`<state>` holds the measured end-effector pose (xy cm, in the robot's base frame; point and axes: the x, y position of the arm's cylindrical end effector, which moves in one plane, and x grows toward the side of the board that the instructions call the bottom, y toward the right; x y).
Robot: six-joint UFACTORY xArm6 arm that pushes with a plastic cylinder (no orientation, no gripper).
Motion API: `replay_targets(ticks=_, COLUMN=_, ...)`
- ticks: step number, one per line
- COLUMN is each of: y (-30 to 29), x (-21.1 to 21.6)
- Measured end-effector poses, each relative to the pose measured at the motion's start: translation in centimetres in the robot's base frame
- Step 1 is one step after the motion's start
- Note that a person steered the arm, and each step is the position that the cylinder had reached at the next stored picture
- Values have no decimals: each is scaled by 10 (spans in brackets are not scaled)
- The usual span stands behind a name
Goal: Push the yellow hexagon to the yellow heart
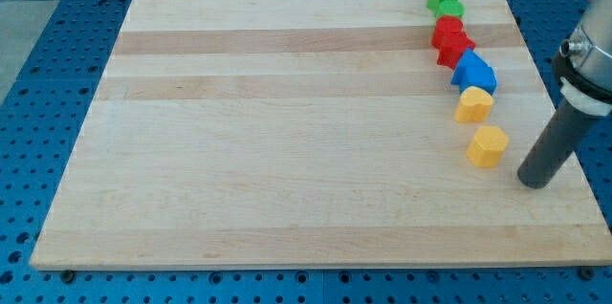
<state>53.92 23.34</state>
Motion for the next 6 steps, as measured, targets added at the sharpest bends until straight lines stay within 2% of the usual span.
replay_targets(ticks=1, y=-22, x=1)
replay_targets(ticks=3, y=-33, x=-46)
replay_targets(ticks=4, y=-32, x=-40)
replay_targets(ticks=5, y=-13, x=-9)
replay_targets(ticks=6, y=-13, x=1)
